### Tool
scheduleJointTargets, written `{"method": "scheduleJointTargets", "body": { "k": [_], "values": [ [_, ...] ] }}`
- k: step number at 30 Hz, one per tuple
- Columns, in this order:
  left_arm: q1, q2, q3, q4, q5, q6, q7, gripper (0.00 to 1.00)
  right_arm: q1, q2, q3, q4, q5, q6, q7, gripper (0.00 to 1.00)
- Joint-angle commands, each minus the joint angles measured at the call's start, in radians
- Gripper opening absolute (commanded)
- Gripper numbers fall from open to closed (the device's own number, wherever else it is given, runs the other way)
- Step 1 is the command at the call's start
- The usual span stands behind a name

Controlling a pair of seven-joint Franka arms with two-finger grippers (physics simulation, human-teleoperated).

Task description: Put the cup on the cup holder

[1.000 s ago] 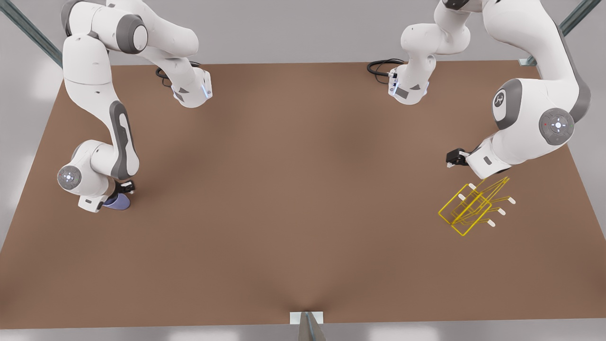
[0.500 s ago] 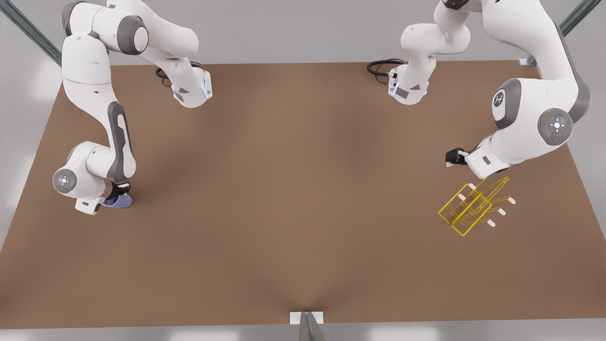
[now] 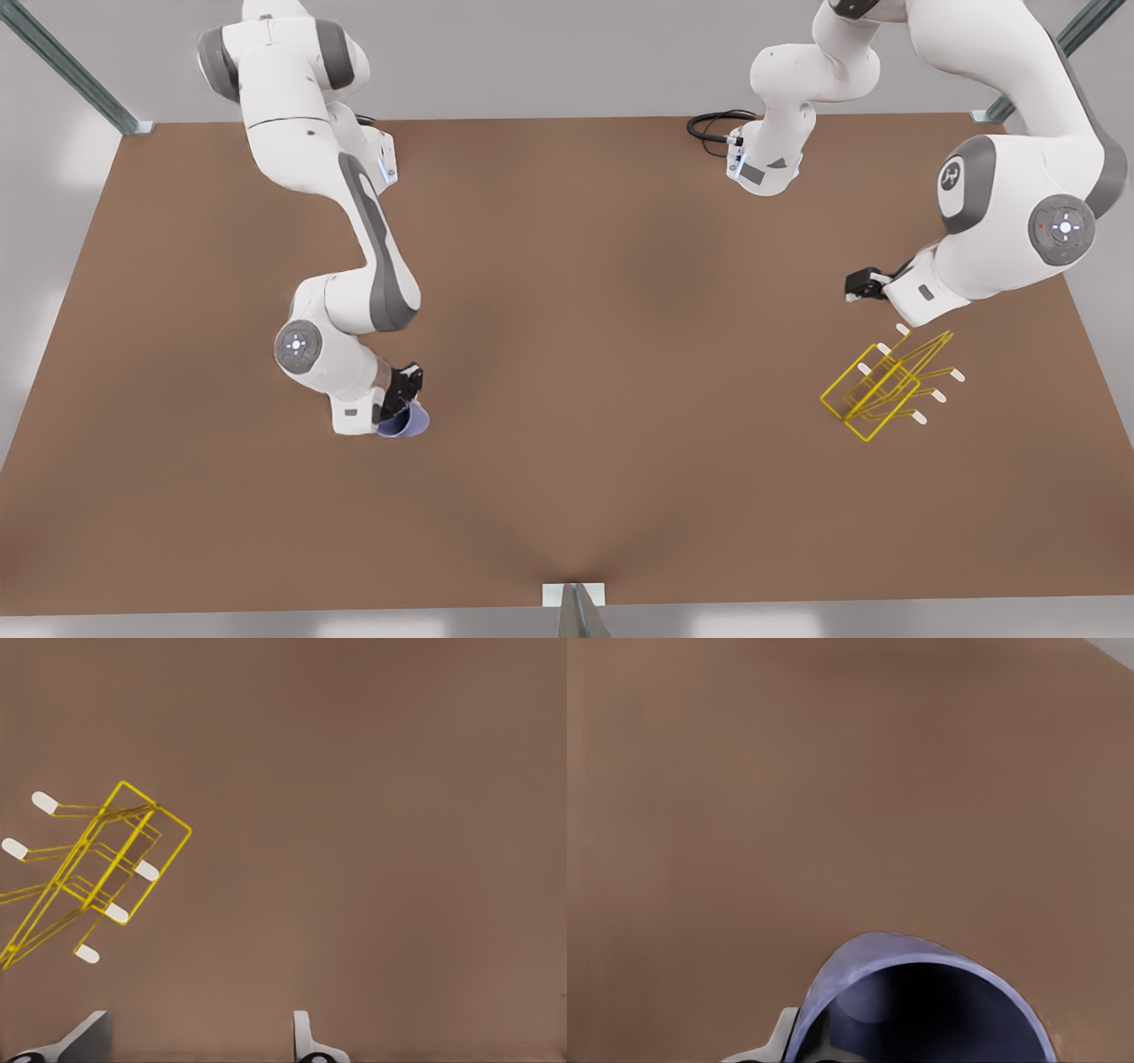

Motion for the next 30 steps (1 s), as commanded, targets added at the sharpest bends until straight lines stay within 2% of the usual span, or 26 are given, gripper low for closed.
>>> {"method": "scheduleJointTargets", "body": {
  "k": [1,5,7,10,12,13,14,15,16,17,22,23,25,27,28,29,30],
  "values": [
    [-0.002,-0.001,0.001,0.000,0.002,-0.023,-0.002,1.00,0.041,0.042,-0.001,0.037,0.329,-0.012,0.202,0.21],
    [-0.001,0.019,-0.001,0.036,0.002,-0.017,0.000,1.00,0.170,0.159,0.001,0.168,0.902,0.010,0.207,0.21],
    [-0.002,0.022,0.030,0.048,0.009,-0.023,0.000,1.00,0.253,0.246,0.001,0.257,1.110,0.132,0.201,0.21],
    [0.005,0.023,0.057,0.048,0.012,-0.033,0.002,1.00,0.322,0.395,0.022,0.389,1.442,0.136,0.192,0.21],
    [0.001,0.030,0.057,0.045,0.014,-0.037,-0.003,1.00,0.333,0.470,0.038,0.433,1.525,0.121,0.190,0.21],
    [-0.002,0.031,0.057,0.045,0.014,-0.055,-0.005,1.00,0.339,0.497,0.076,0.432,1.597,0.121,0.188,0.21],
    [-0.034,0.036,0.057,0.034,0.015,-0.065,-0.050,1.00,0.345,0.509,0.081,0.432,1.611,0.119,0.188,0.21],
    [-0.118,0.014,0.109,0.002,0.020,-0.044,-0.162,1.00,0.348,0.518,0.081,0.432,1.611,0.119,0.188,0.21],
    [-0.280,-0.013,0.237,-0.044,0.021,0.003,-0.326,1.00,0.351,0.530,0.081,0.430,1.611,0.118,0.188,0.21],
    [-0.292,-0.012,0.249,-0.042,0.020,0.001,-0.336,1.00,0.357,0.538,0.081,0.430,1.612,0.112,0.188,0.21],
    [-0.297,0.023,0.240,-0.004,0.021,-0.003,-0.412,1.00,0.362,0.583,0.081,0.426,1.611,0.110,0.190,0.21],
    [-0.294,0.039,0.202,0.008,0.020,0.000,-0.488,1.00,0.362,0.590,0.081,0.426,1.611,0.112,0.190,0.21],
    [-0.291,0.135,0.197,0.177,0.018,-0.095,-0.495,1.00,0.362,0.598,0.081,0.429,1.611,0.112,0.188,0.21],
    [-0.274,0.132,0.166,0.188,0.020,-0.097,-0.492,1.00,0.362,0.598,0.081,0.429,1.611,0.110,0.190,0.21],
    [-0.190,0.059,0.077,0.110,0.021,-0.059,-0.474,1.00,0.361,0.599,0.081,0.429,1.611,0.110,0.195,0.21],
    [-0.177,0.014,0.063,0.044,0.021,-0.002,-0.469,1.00,0.362,0.599,0.081,0.429,1.612,0.110,0.199,1.00],
    [-0.180,0.008,0.063,0.031,0.021,0.004,-0.471,1.00,0.362,0.599,0.081,0.427,1.614,0.110,0.192,1.00]
  ]
}}
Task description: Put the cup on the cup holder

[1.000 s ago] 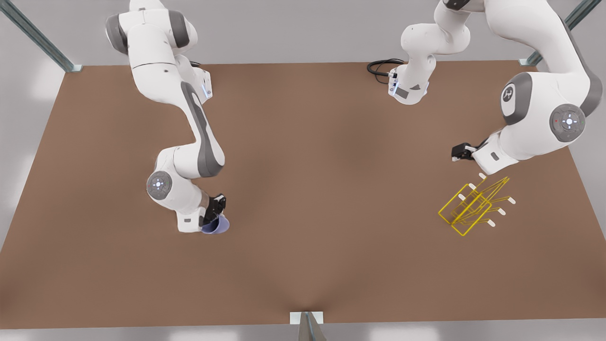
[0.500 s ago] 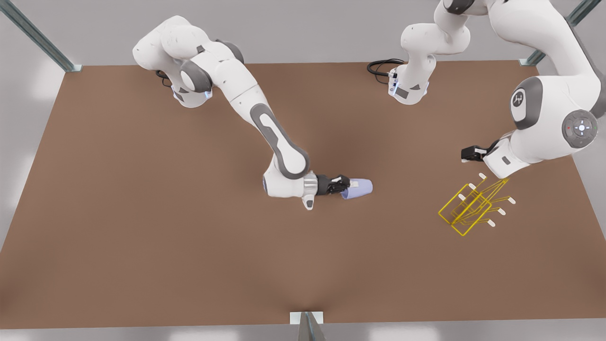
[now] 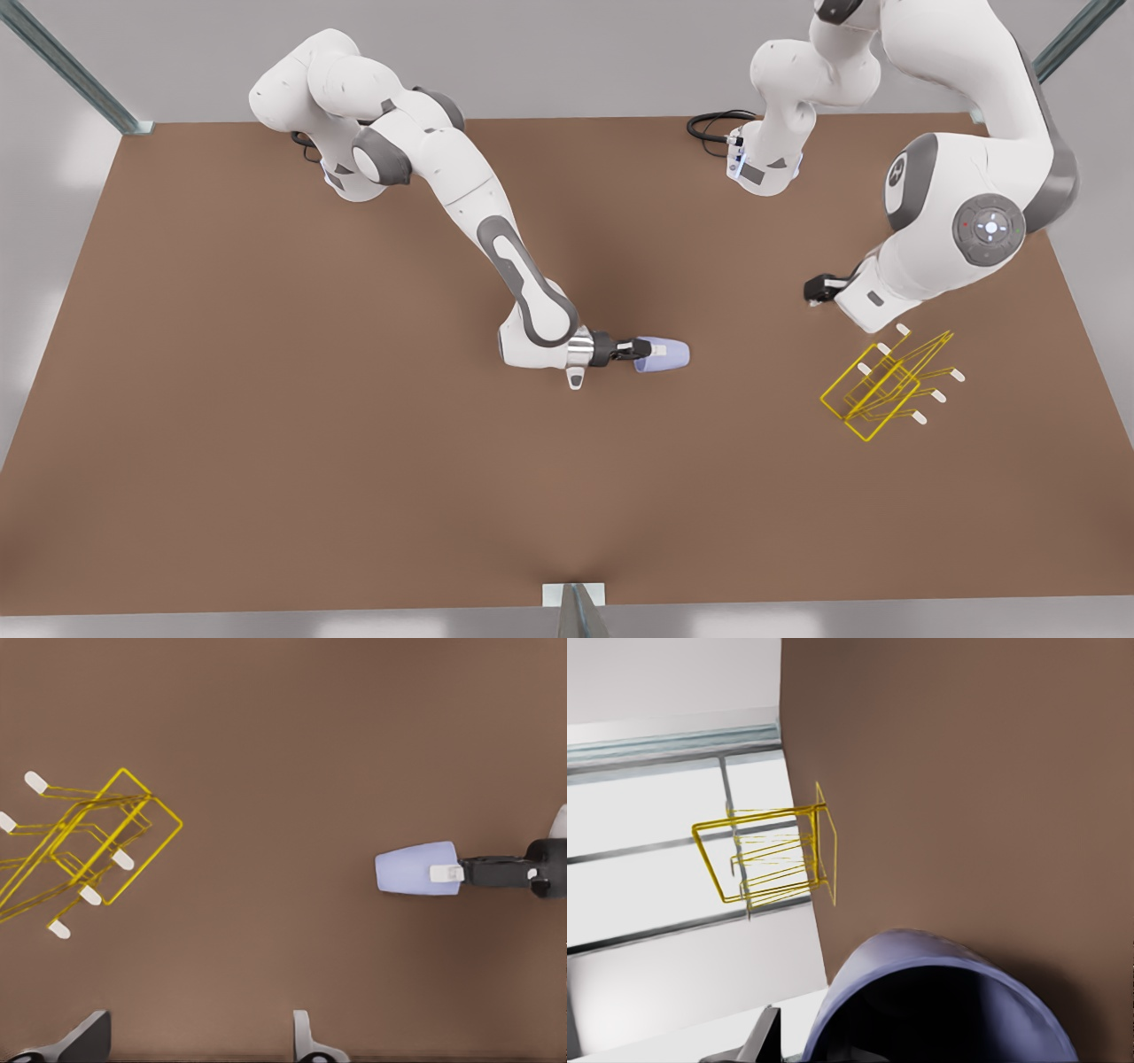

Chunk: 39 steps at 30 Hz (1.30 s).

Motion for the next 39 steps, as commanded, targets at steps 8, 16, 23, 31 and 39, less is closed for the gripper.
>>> {"method": "scheduleJointTargets", "body": {
  "k": [8,16,23,31,39],
  "values": [
    [-0.024,-0.013,-0.014,-0.024,0.000,0.037,-0.221,1.00,-0.013,-0.006,0.000,-0.034,-0.001,-0.061,0.038,1.00],
    [-0.060,-0.013,-0.012,-0.024,0.002,0.036,-0.270,1.00,-0.032,-0.024,0.000,-0.044,-0.010,-0.087,0.053,1.00],
    [-0.090,-0.004,-0.012,-0.026,0.002,0.036,-0.380,1.00,-0.046,-0.144,0.000,-0.229,-0.173,-0.123,0.105,1.00],
    [-0.210,0.094,-0.024,-0.099,-0.003,0.247,-1.073,1.00,-0.351,-0.449,-0.011,-0.370,-1.183,-0.461,0.288,1.00],
    [-0.261,0.134,-0.052,-0.310,-0.001,0.668,-1.776,1.00,-0.443,-1.052,0.009,-0.273,-2.158,-1.004,0.567,1.00]
  ]
}}
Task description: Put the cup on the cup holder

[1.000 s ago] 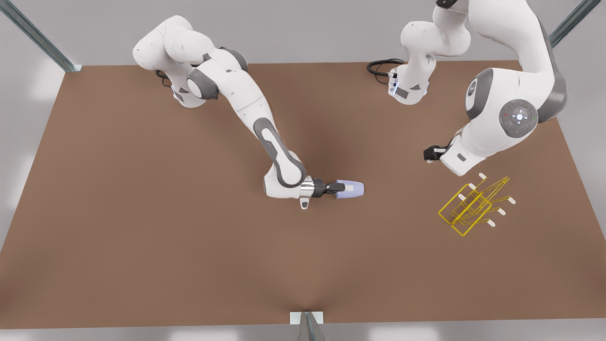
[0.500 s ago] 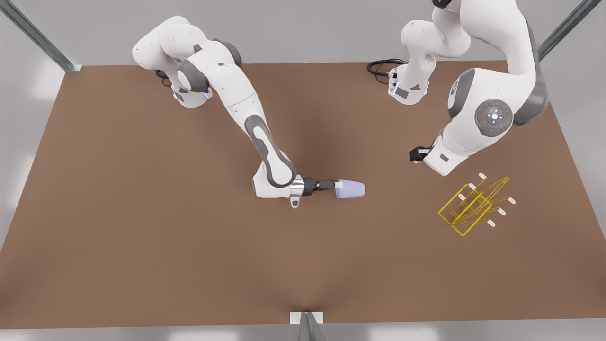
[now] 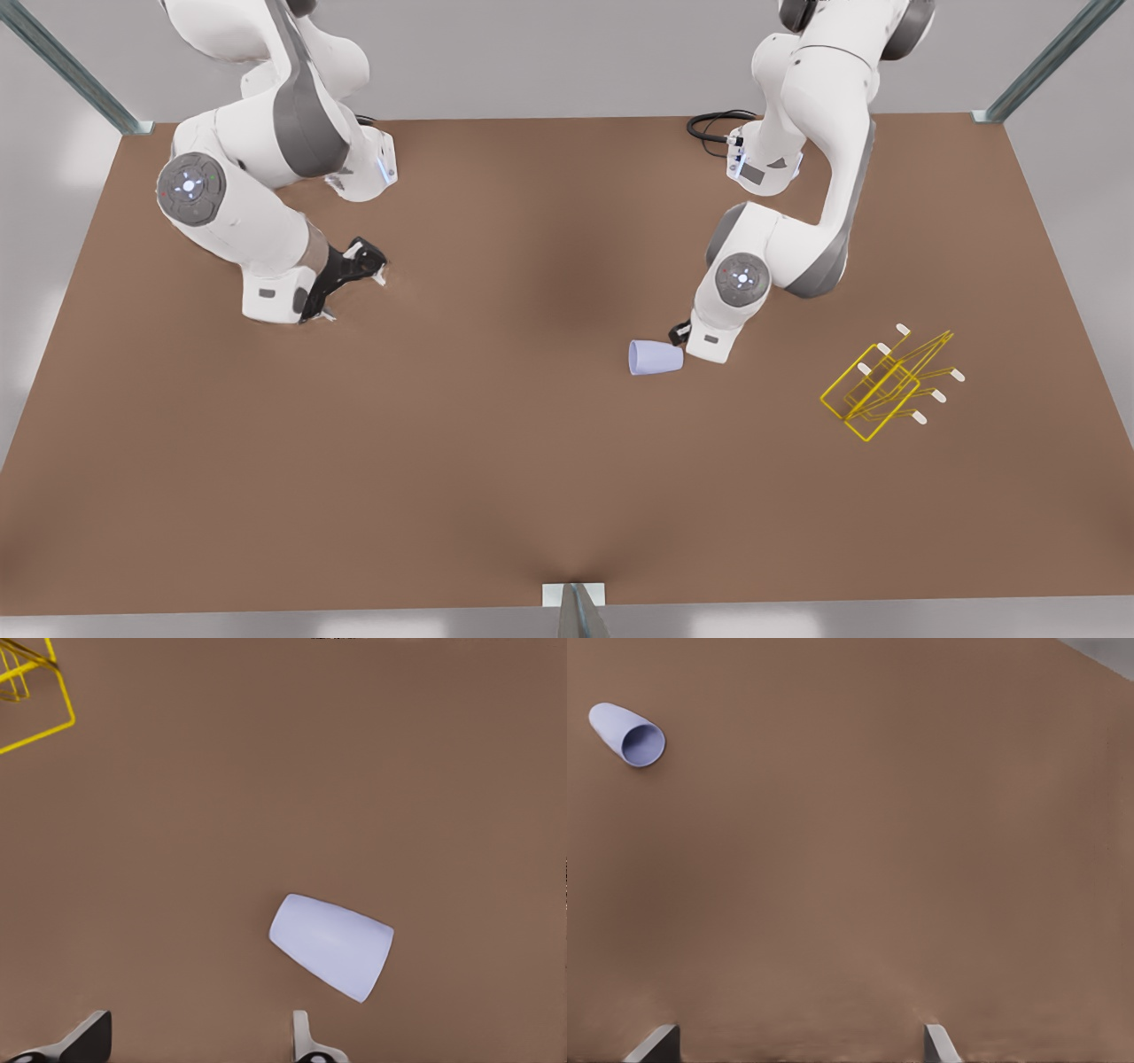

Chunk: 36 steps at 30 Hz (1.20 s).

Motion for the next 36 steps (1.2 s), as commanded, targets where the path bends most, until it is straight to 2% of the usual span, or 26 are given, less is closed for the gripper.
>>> {"method": "scheduleJointTargets", "body": {
  "k": [1,4,6,8,14,17,22,23,36],
  "values": [
    [-0.003,0.009,0.000,-0.025,0.001,0.227,-0.943,1.00,0.004,-0.058,0.011,0.001,-0.188,-0.295,0.356,1.00],
    [-0.005,0.035,-0.002,-0.045,0.000,0.296,-1.099,1.00,-0.034,-0.054,0.004,0.006,-0.176,-0.303,0.382,1.00],
    [-0.008,0.063,-0.002,-0.050,-0.011,0.327,-1.214,1.00,-0.046,0.017,0.003,0.003,-0.158,-0.295,0.561,1.00],
    [-0.005,0.084,-0.003,-0.050,-0.028,0.359,-1.310,1.00,-0.046,0.043,-0.003,0.004,-0.156,-0.295,0.580,1.00],
    [-0.008,0.120,-0.005,-0.060,-0.105,0.399,-1.342,1.00,-0.049,0.040,-0.003,0.009,-0.151,-0.293,0.580,1.00],
    [-0.008,0.133,-0.010,-0.113,-0.108,0.437,-1.342,1.00,-0.049,0.040,-0.003,0.009,-0.151,-0.293,0.580,1.00],
    [-0.011,0.169,-0.010,-0.116,-0.109,0.457,-1.379,1.00,-0.083,0.037,0.004,0.006,-0.145,-0.263,0.577,1.00],
    [-0.057,0.190,-0.011,-0.109,-0.112,0.457,-1.379,1.00,-0.083,0.039,0.004,0.006,-0.145,-0.263,0.578,1.00],
    [-0.019,0.236,-0.010,-0.108,-0.106,0.489,-1.374,1.00,-0.077,0.042,0.006,0.006,-0.128,-0.263,0.577,1.00]
  ]
}}
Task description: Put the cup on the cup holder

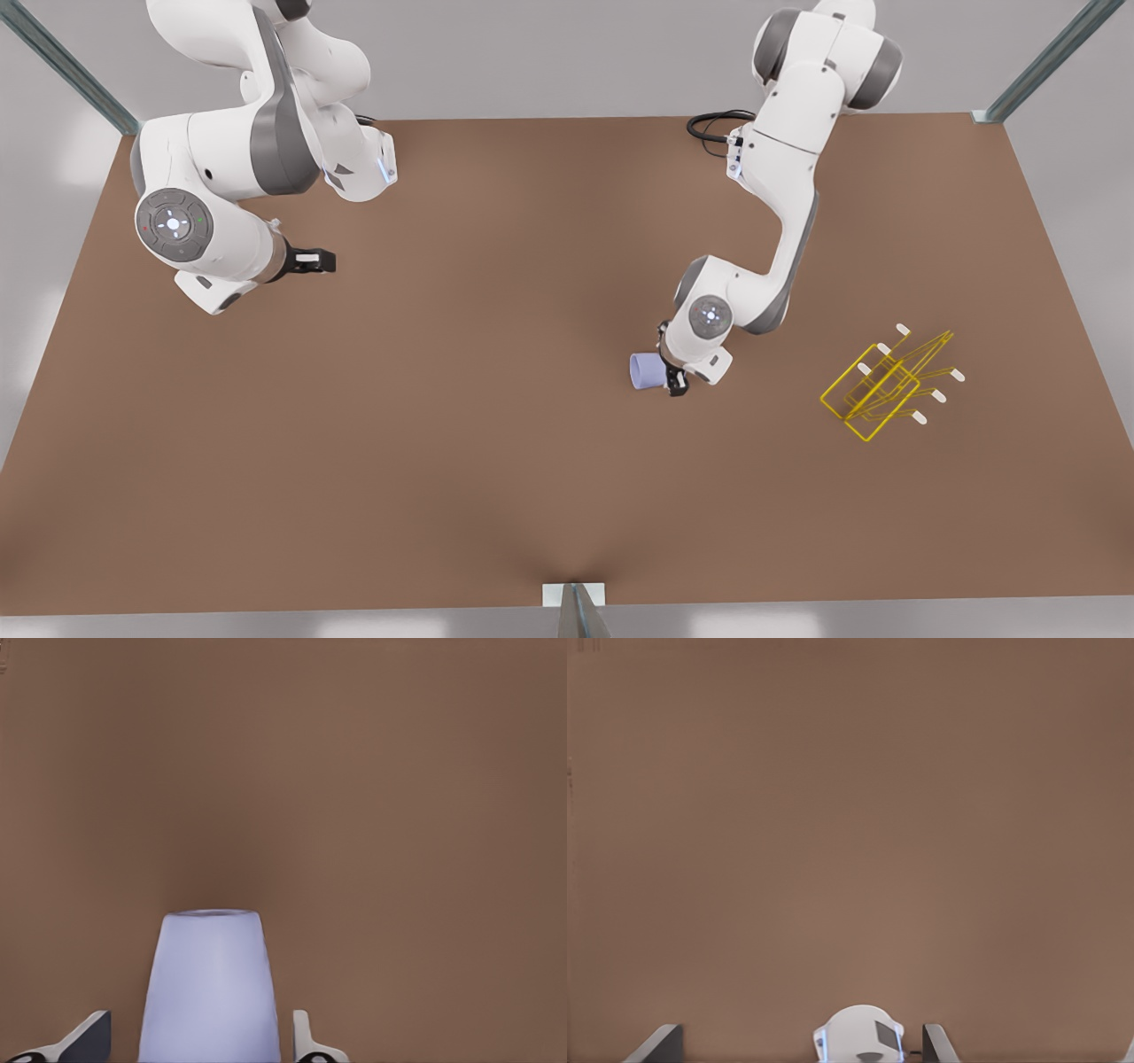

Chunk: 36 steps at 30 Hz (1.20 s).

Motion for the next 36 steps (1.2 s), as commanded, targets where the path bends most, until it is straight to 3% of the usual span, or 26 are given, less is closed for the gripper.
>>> {"method": "scheduleJointTargets", "body": {
  "k": [1,25,26,29,31,36],
  "values": [
    [0.000,0.005,-0.001,0.001,0.001,0.008,-0.204,1.00,0.002,-0.001,-0.001,0.000,0.004,0.001,0.085,1.00],
    [-0.008,0.097,-0.029,-0.002,0.001,0.110,-0.199,1.00,0.011,0.000,-0.001,0.000,0.004,0.001,0.085,1.00],
    [-0.008,0.103,-0.029,-0.002,0.003,0.111,-0.199,0.96,0.011,0.004,-0.001,0.000,0.004,0.002,0.085,1.00],
    [-0.008,0.103,-0.030,-0.002,0.001,0.111,-0.201,0.96,0.011,0.004,-0.001,0.000,0.007,0.002,0.085,1.00],
    [-0.008,0.101,-0.030,-0.002,0.001,0.111,-0.201,0.66,0.011,0.005,-0.001,0.000,0.007,0.002,0.084,1.00],
    [-0.001,0.057,-0.029,-0.002,0.000,0.100,-0.196,0.64,0.009,0.005,-0.001,0.000,0.007,0.002,0.075,1.00]
  ]
}}
